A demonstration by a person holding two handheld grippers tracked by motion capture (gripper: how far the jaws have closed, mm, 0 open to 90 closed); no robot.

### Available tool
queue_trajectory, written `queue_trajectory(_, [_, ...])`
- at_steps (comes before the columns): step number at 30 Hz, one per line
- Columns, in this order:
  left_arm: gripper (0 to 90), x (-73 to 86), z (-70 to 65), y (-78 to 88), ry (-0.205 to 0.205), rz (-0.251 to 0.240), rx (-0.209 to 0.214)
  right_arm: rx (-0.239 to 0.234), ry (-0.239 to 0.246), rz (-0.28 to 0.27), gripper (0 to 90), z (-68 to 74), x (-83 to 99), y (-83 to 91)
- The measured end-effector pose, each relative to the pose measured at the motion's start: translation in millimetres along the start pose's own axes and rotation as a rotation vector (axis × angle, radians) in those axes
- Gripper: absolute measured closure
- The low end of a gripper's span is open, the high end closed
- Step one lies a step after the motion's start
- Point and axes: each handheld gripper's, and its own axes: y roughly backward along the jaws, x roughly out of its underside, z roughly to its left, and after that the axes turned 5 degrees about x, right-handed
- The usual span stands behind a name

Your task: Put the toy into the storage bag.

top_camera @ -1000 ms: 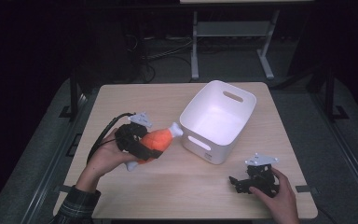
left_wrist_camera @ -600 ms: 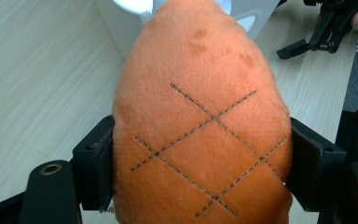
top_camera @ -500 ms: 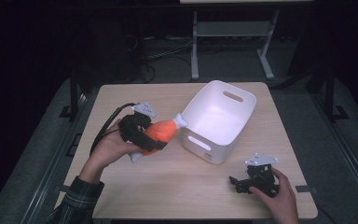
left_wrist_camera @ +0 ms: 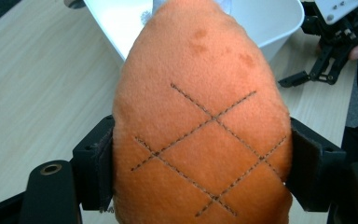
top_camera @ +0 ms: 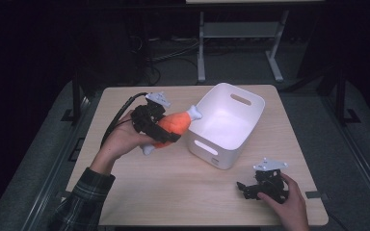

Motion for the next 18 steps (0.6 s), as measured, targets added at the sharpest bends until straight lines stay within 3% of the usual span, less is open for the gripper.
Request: queue_trajectory(18, [22.9,-45.1,8.5,-12.3,-0.015,-0.006,-0.038,0.002,0.0,0.0,0.0,0.1,0.0,0.1])
